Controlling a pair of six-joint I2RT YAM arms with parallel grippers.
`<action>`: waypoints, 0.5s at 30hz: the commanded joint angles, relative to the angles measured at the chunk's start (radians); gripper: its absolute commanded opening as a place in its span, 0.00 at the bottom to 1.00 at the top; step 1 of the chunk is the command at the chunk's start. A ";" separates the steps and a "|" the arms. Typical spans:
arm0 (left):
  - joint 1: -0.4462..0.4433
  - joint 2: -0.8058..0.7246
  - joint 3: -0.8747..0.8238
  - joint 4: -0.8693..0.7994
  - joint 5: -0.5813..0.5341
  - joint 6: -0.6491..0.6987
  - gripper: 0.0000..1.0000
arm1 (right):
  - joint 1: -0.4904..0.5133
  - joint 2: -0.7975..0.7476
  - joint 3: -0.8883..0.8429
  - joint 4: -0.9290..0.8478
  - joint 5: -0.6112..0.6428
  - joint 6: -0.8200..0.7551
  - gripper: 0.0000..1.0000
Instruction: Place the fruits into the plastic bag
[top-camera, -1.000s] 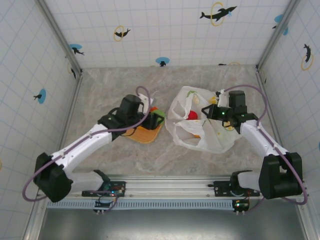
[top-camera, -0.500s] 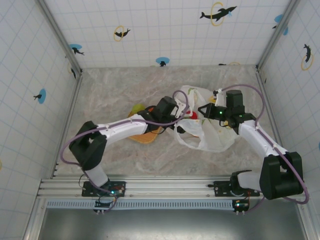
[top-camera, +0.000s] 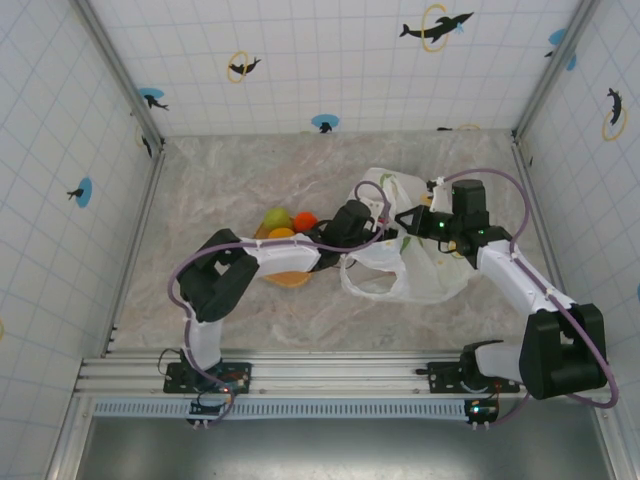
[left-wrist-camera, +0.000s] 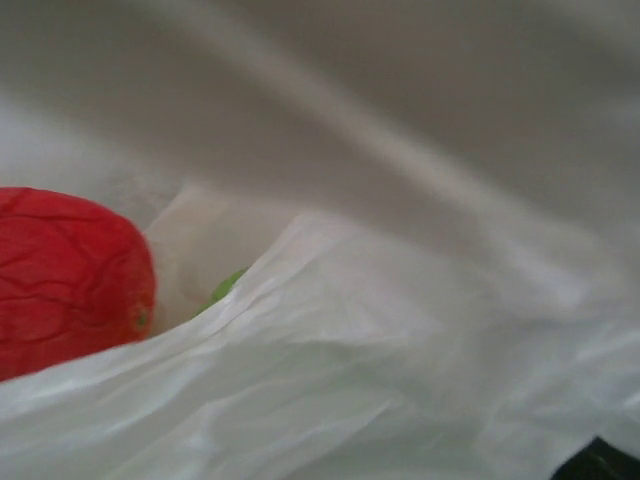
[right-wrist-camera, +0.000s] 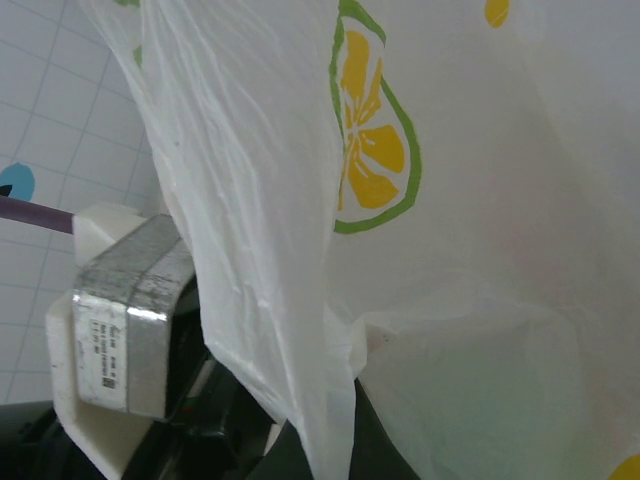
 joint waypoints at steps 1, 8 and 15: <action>-0.015 0.044 0.021 0.116 0.002 -0.088 0.76 | -0.006 -0.023 0.014 0.028 -0.005 0.007 0.00; -0.015 0.049 0.021 0.101 -0.003 -0.074 0.85 | -0.015 -0.029 0.008 0.020 -0.004 0.002 0.00; -0.010 0.020 0.021 0.054 -0.011 -0.022 0.92 | -0.019 -0.030 0.007 0.015 -0.002 -0.004 0.00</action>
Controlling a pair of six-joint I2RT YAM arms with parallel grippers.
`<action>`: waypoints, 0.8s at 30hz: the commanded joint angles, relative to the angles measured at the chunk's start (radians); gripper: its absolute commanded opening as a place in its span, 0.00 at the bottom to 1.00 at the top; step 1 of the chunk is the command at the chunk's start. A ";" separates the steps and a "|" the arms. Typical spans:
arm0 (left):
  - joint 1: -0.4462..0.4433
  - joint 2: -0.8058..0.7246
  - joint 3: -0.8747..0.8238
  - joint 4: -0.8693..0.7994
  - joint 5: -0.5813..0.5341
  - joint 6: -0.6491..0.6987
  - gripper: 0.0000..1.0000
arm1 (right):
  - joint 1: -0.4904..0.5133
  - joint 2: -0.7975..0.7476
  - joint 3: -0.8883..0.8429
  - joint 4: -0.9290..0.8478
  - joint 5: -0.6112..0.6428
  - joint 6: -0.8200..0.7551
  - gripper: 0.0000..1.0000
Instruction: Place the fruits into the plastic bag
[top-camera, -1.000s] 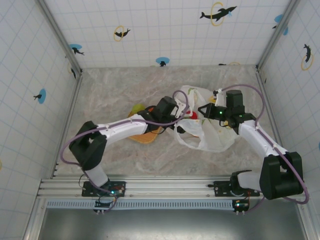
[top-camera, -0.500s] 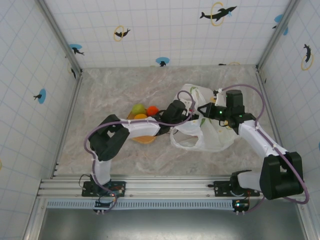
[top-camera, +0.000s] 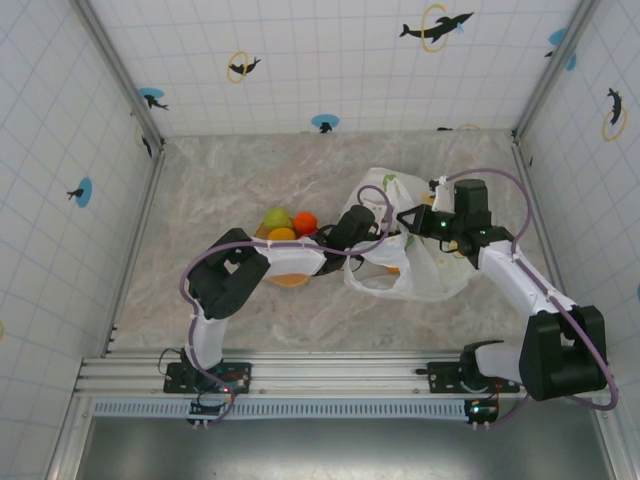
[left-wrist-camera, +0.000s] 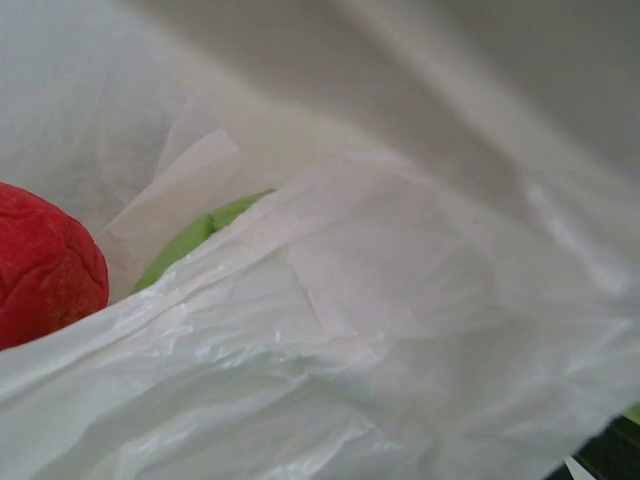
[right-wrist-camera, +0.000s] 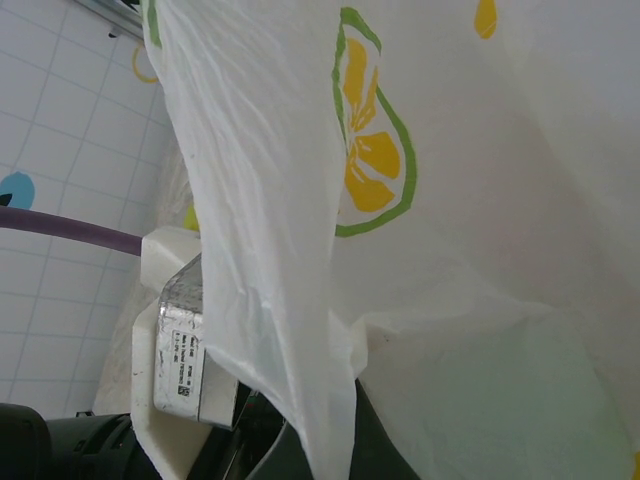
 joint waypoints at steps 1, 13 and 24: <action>0.006 -0.030 0.019 -0.020 -0.010 0.042 0.93 | -0.005 -0.023 0.007 0.014 -0.005 -0.006 0.00; 0.031 -0.088 -0.025 -0.047 0.027 0.097 0.98 | -0.011 -0.022 0.006 0.001 0.000 -0.018 0.00; 0.043 -0.105 -0.031 -0.065 0.065 0.110 0.98 | -0.022 -0.022 0.004 -0.011 0.001 -0.032 0.00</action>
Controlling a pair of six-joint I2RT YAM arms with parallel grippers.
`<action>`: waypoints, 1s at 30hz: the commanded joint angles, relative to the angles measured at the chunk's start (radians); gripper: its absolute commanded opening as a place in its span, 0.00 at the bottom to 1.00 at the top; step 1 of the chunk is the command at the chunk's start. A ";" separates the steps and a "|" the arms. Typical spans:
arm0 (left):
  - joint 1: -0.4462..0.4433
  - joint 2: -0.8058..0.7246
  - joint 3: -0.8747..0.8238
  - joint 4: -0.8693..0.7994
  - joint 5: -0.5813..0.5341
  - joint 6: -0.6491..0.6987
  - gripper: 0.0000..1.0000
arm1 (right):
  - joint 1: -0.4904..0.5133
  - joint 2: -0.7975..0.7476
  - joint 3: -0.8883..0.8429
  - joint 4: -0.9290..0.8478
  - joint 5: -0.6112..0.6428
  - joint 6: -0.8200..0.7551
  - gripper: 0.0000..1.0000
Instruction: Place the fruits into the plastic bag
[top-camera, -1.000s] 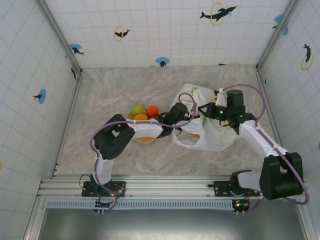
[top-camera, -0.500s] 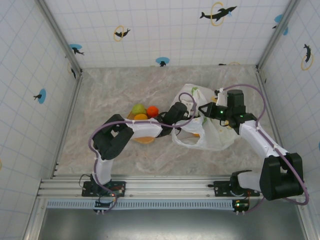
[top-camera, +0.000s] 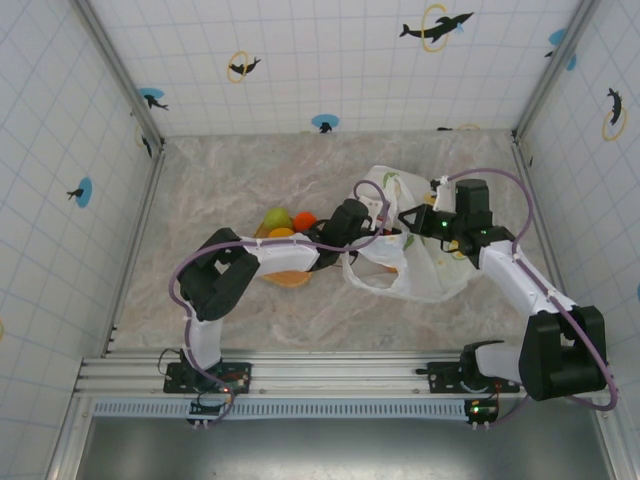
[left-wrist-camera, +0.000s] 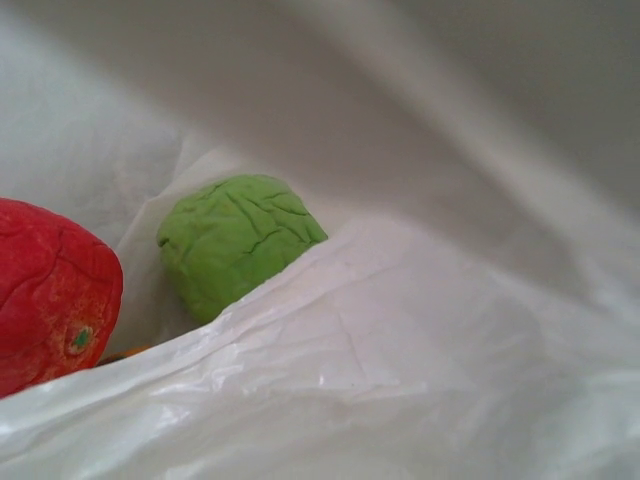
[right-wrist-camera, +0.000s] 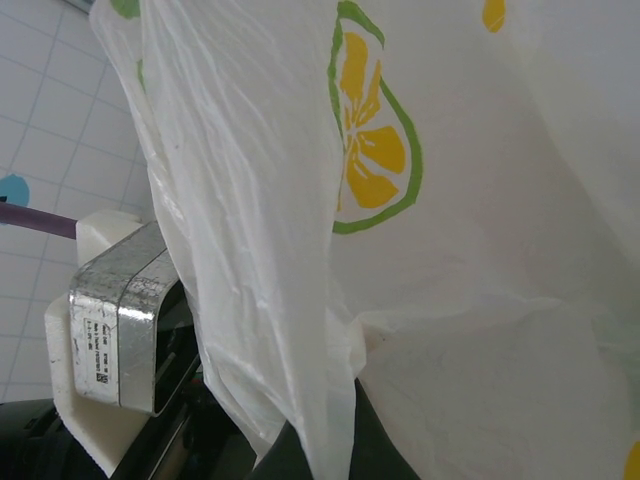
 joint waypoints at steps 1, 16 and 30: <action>0.012 -0.064 -0.027 -0.025 0.019 0.040 0.97 | -0.013 -0.024 0.006 -0.012 0.001 -0.025 0.00; 0.090 -0.419 -0.270 -0.331 0.053 0.286 0.90 | -0.059 -0.032 -0.015 -0.045 0.024 -0.081 0.00; 0.324 -0.819 -0.413 -0.547 -0.096 0.249 0.91 | -0.061 -0.026 -0.021 -0.026 0.018 -0.081 0.00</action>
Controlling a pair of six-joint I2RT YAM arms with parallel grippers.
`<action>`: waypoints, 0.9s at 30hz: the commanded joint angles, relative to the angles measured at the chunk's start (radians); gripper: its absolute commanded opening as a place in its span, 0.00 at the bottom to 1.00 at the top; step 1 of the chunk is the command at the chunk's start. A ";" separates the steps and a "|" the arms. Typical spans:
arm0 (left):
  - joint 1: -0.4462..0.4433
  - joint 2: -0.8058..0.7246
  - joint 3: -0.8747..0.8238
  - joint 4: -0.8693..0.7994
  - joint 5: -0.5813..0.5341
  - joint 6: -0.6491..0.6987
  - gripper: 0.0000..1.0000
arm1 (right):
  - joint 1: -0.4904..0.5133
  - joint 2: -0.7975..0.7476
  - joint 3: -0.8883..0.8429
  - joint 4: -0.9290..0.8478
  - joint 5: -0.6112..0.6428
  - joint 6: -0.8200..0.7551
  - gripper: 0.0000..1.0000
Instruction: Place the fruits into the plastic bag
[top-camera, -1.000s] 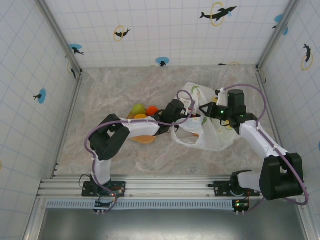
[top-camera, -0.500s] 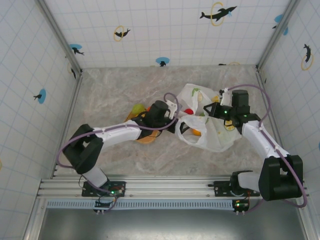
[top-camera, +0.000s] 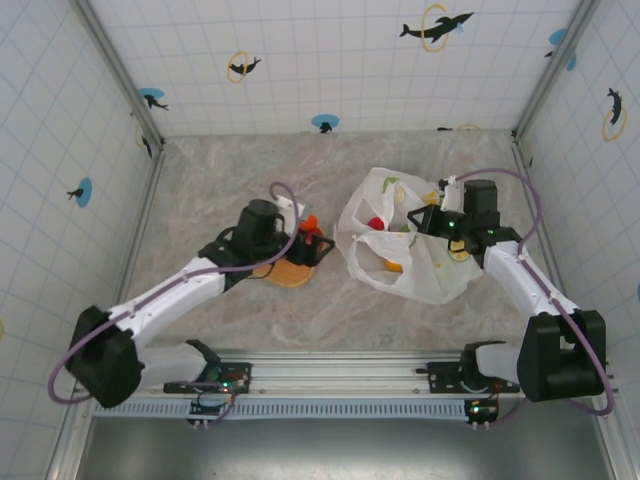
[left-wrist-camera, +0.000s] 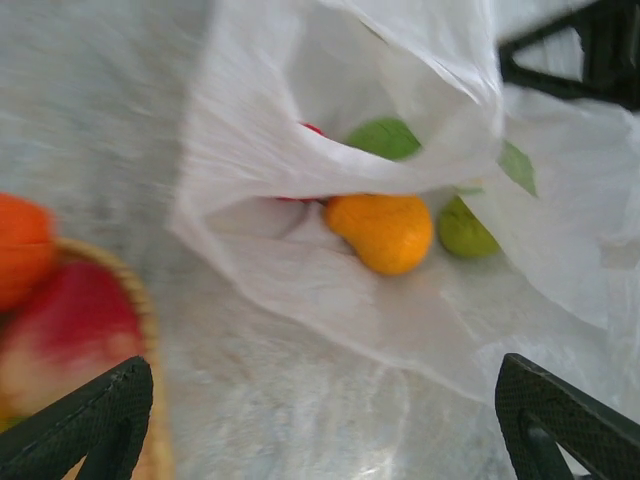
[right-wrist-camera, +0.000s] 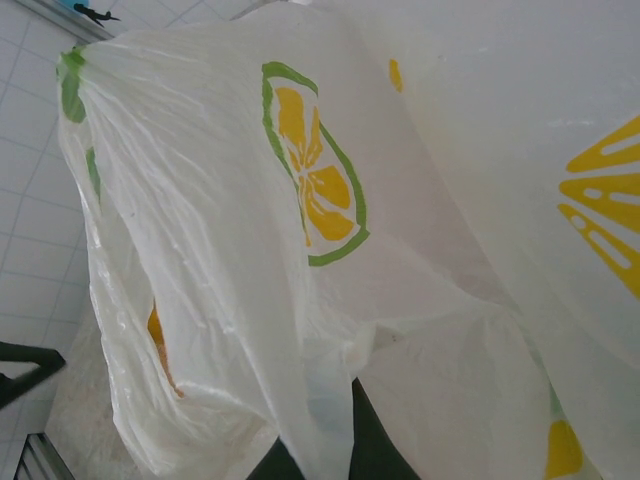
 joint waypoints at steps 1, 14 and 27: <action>0.077 -0.073 -0.035 -0.104 -0.161 -0.061 0.92 | -0.006 -0.012 -0.023 0.013 -0.002 -0.007 0.00; 0.136 0.070 -0.028 -0.110 -0.424 -0.222 0.96 | -0.003 -0.011 -0.038 0.033 -0.011 0.003 0.00; 0.134 0.268 0.006 -0.020 -0.405 -0.230 0.95 | -0.006 -0.003 -0.043 0.036 -0.016 0.001 0.00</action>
